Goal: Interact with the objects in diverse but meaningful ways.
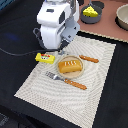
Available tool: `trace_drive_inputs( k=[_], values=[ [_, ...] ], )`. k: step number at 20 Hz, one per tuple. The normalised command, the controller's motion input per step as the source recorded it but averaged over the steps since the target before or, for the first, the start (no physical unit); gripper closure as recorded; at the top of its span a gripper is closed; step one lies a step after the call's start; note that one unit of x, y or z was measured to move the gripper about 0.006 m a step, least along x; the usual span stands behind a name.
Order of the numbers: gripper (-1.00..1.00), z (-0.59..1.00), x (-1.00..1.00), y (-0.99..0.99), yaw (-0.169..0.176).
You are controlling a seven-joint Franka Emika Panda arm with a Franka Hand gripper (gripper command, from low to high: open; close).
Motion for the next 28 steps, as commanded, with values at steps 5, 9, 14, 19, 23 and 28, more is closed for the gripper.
trace_drive_inputs(
  k=[5, 9, 14, 19, 23, 28],
  values=[
    [-1.0, 0.02, 0.31, -0.28, 0.128],
    [-1.0, 0.02, 0.29, -0.29, 0.136],
    [-1.0, 0.05, 0.33, -0.3, 0.124],
    [-1.0, 0.1, 0.51, -0.34, 0.07],
    [-1.0, 0.04, 0.68, -0.28, 0.019],
    [-1.0, 0.0, 0.66, -0.28, 0.0]
  ],
)
